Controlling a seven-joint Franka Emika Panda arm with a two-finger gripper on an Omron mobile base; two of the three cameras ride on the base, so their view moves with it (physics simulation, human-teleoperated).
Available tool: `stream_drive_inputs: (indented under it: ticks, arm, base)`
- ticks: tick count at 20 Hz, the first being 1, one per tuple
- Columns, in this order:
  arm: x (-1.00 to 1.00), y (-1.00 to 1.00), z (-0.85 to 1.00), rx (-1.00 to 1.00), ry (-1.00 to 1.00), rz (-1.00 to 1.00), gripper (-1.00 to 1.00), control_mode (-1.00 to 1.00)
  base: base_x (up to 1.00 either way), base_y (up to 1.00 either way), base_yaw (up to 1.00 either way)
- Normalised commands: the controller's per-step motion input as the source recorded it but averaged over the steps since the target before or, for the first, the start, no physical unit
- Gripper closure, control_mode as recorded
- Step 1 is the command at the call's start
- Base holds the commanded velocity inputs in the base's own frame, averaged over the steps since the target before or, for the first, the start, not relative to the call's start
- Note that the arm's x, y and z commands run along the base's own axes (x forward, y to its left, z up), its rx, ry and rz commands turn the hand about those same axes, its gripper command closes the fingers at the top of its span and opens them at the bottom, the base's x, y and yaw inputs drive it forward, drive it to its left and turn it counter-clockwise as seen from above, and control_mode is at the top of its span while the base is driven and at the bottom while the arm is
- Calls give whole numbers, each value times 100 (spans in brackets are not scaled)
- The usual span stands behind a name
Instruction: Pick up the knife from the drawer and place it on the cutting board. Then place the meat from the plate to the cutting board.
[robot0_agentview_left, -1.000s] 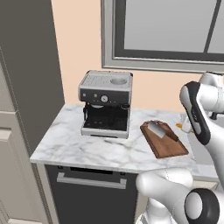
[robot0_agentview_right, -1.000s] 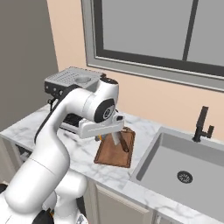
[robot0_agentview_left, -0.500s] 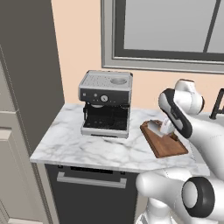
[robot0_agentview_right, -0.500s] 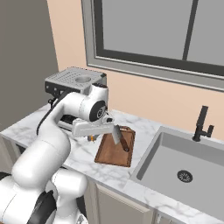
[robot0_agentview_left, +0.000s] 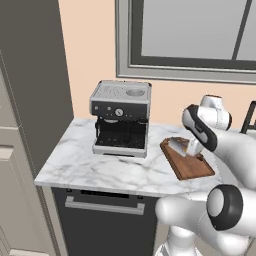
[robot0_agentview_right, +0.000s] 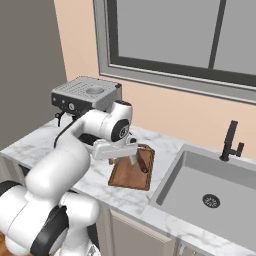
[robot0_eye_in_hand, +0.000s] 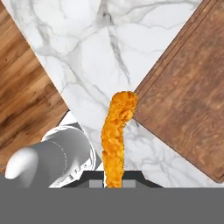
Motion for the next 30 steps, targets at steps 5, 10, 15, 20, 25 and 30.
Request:
stream_drive_inputs:
  ticks: [5, 10, 15, 20, 25, 30]
  arm:
    - [2, -21, -24, 0, 0, 4, 100, -100]
    - [0, -1, -40, 0, 0, 3, 100, -100]
    - [19, 0, -35, 0, 0, 2, 100, -100]
    - [31, 0, -35, 0, 0, 2, 100, -100]
    - [38, -1, -31, 0, 0, 1, 100, -100]
    - [42, -4, -30, 0, 0, 4, 100, -100]
  base:
    - [0, 0, 0]
    - [0, 0, 0]
    - [0, 0, 0]
    - [0, 0, 0]
    - [0, 0, 0]
    - [0, 0, 0]
